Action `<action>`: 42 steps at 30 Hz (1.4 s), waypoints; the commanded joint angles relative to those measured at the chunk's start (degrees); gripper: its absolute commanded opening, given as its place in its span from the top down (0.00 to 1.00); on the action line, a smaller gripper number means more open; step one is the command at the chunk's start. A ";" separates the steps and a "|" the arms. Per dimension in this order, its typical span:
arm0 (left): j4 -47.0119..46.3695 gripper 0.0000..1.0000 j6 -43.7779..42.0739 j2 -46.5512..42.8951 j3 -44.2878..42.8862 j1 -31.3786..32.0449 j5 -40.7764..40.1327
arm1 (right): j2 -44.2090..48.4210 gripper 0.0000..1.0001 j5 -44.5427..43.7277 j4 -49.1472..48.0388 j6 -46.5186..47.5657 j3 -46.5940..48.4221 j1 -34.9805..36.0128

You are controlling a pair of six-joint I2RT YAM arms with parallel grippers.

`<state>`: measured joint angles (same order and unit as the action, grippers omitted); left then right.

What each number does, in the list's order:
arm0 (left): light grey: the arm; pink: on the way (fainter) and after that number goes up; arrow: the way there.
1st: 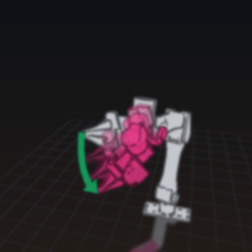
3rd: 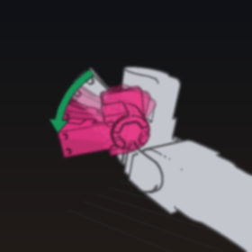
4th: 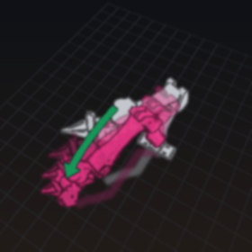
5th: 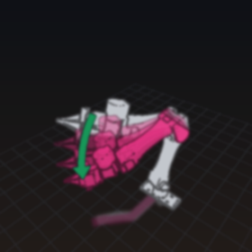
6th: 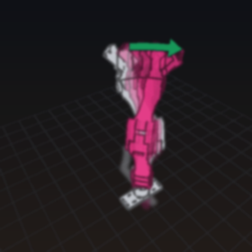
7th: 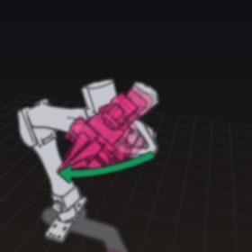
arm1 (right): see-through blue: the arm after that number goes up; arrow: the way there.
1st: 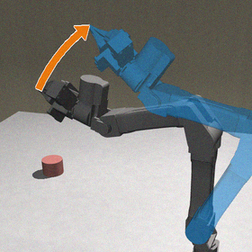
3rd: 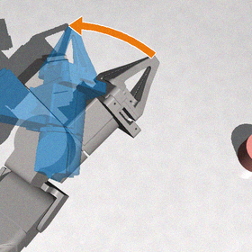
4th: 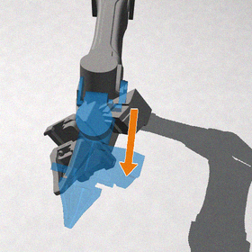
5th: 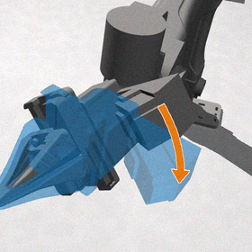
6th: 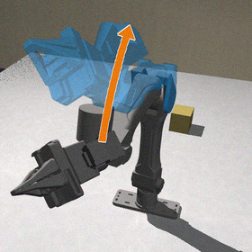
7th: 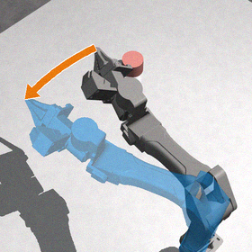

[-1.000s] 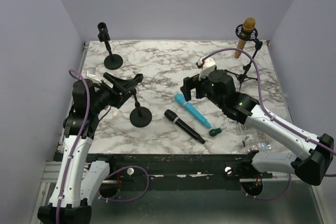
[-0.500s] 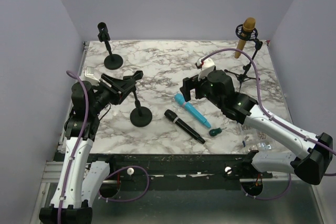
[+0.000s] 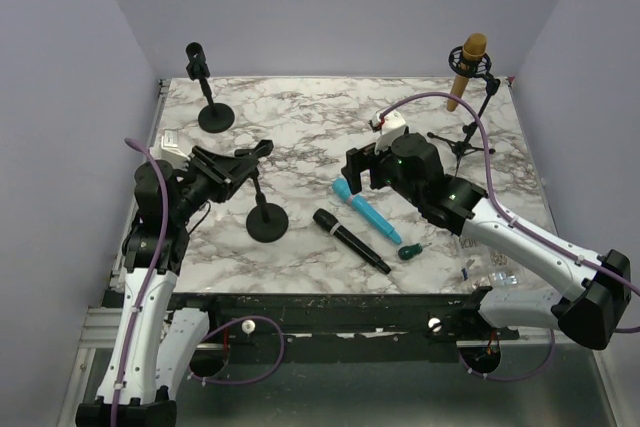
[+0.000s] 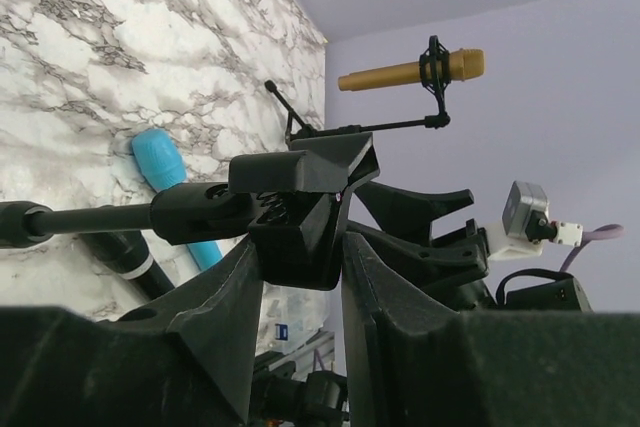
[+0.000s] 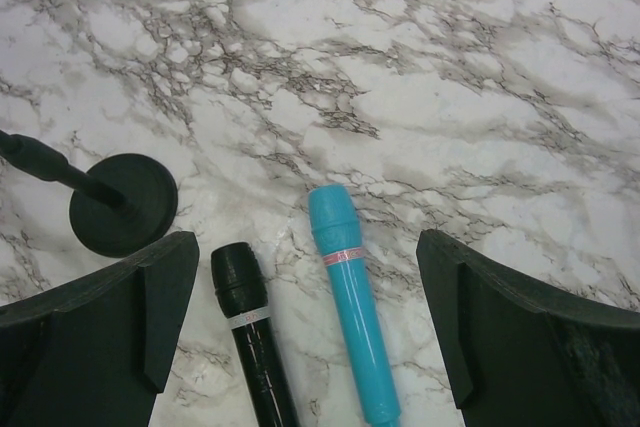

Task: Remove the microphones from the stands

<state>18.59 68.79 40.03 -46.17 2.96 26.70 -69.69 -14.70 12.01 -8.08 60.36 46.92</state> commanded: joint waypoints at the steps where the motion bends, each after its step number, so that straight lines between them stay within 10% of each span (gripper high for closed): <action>1: 5.41 0.92 -3.99 -1.05 4.65 -0.42 -2.12 | -0.17 0.00 0.54 -1.46 -0.20 -0.76 0.02; 15: 0.82 0.93 -2.62 -3.39 20.99 -0.47 -4.61 | -1.24 0.00 0.96 -1.68 -0.31 -0.95 0.04; 29: -9.57 1.00 -7.20 -0.76 18.93 -1.42 -7.47 | -1.06 0.00 0.97 -1.80 -0.35 -1.17 0.06; 42: -33.81 1.00 -13.34 15.81 11.51 -18.47 1.46 | -1.10 0.00 0.68 -1.90 -0.27 -1.40 0.06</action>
<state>-5.48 59.99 49.60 -31.81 -10.28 25.50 -70.63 -14.66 11.55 -8.10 59.59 46.92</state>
